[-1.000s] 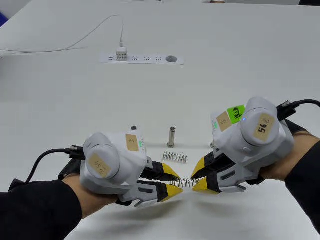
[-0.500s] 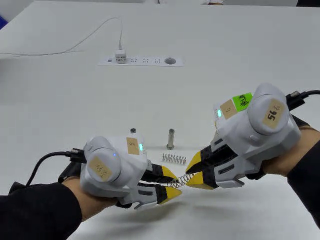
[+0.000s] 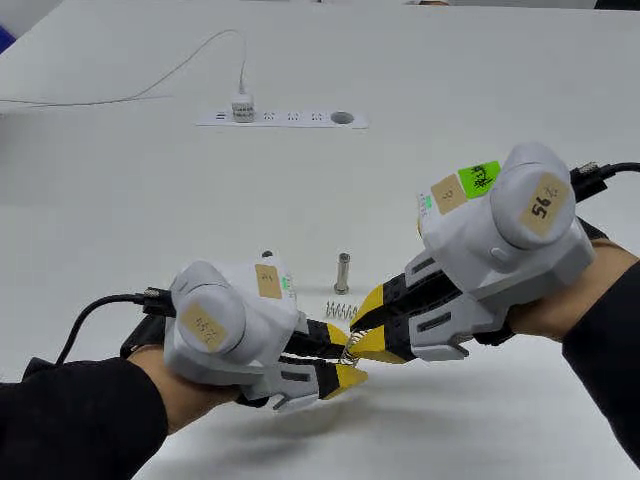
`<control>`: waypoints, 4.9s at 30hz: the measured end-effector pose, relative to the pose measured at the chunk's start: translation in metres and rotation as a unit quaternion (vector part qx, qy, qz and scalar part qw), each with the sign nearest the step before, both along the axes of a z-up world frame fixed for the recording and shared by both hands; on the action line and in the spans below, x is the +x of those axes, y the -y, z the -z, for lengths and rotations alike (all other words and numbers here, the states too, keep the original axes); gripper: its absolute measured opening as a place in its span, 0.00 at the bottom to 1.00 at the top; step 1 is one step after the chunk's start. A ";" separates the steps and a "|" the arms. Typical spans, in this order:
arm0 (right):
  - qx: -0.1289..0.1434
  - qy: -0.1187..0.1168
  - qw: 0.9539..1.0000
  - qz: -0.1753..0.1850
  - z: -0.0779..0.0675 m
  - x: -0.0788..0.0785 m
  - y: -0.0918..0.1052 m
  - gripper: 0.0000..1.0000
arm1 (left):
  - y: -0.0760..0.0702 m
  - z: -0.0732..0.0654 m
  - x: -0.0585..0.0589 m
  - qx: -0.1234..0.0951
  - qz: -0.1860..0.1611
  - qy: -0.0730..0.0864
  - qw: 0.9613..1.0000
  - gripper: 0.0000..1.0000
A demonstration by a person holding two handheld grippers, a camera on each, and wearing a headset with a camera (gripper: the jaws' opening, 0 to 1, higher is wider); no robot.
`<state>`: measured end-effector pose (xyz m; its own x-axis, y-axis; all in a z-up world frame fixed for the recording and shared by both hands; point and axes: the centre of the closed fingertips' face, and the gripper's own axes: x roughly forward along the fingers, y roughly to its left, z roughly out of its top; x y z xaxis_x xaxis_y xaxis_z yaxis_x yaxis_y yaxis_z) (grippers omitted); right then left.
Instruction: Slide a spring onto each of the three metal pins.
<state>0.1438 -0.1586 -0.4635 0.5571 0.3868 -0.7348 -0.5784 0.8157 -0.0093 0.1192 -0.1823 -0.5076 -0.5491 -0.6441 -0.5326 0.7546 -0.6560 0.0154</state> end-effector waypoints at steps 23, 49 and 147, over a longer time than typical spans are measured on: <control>-0.004 -0.012 1.000 0.002 0.009 -0.003 0.002 0.12 | 0.004 -0.005 -0.003 -0.009 0.000 -0.009 1.000 0.11; -0.013 -0.012 0.999 0.035 0.002 -0.008 0.022 0.12 | -0.002 -0.016 0.021 -0.019 -0.051 -0.025 0.998 0.26; -0.069 -0.050 0.984 0.155 0.008 -0.008 0.148 0.12 | -0.040 -0.008 0.093 -0.015 -0.188 -0.043 0.981 0.36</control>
<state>0.1360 -0.3065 -0.4716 0.5552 0.1020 -0.8254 -0.3056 0.9480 -0.0885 0.2123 -0.1424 -0.4998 -0.3120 -0.8238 -0.4732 0.9424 -0.3317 -0.0438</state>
